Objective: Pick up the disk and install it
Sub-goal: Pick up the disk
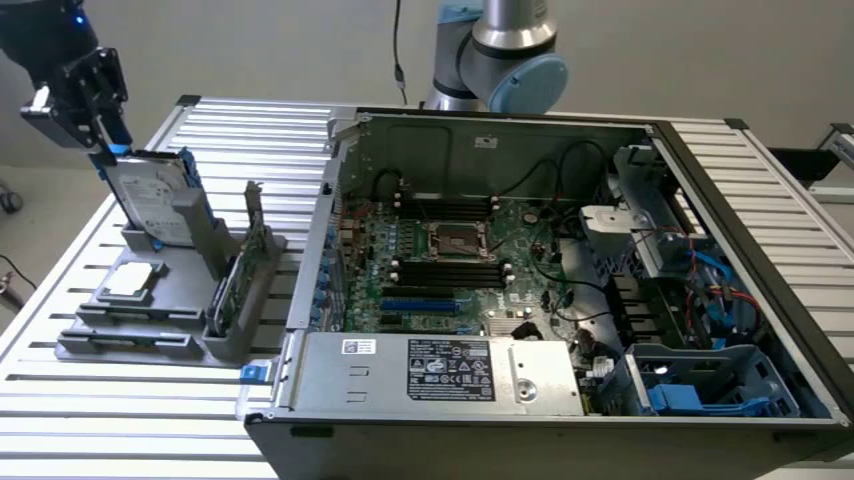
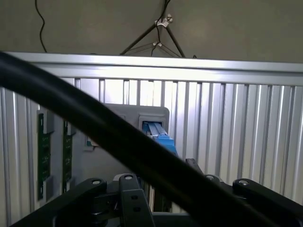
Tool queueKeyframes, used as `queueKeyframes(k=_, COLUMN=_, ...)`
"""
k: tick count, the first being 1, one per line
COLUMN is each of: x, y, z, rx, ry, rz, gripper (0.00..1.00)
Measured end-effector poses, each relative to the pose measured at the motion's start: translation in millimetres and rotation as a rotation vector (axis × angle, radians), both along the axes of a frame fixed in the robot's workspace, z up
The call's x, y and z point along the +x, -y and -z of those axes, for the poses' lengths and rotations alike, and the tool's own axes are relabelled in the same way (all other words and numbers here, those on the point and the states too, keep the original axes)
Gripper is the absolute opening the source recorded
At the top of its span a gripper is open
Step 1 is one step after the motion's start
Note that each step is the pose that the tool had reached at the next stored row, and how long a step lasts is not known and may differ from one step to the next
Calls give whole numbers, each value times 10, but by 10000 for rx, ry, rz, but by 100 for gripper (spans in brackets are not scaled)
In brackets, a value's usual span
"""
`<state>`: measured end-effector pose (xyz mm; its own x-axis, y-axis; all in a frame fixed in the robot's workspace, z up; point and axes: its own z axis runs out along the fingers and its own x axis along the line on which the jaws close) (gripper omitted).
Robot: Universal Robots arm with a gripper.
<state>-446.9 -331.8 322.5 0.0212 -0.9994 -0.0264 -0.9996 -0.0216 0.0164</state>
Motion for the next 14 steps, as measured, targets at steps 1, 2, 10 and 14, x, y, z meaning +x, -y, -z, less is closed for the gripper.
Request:
queueKeyframes(k=1, x=0, y=0, z=13, rx=2, ry=-4, rz=9, gripper=48)
queueKeyframes(k=2, x=0, y=0, z=27, rx=3, ry=-7, rz=17, gripper=48)
queueKeyframes(k=10, x=1, y=0, z=155, rx=16, ry=-21, rz=36, gripper=48)
queueKeyframes(k=14, x=1, y=0, z=228, rx=23, ry=-23, rz=36, gripper=48)
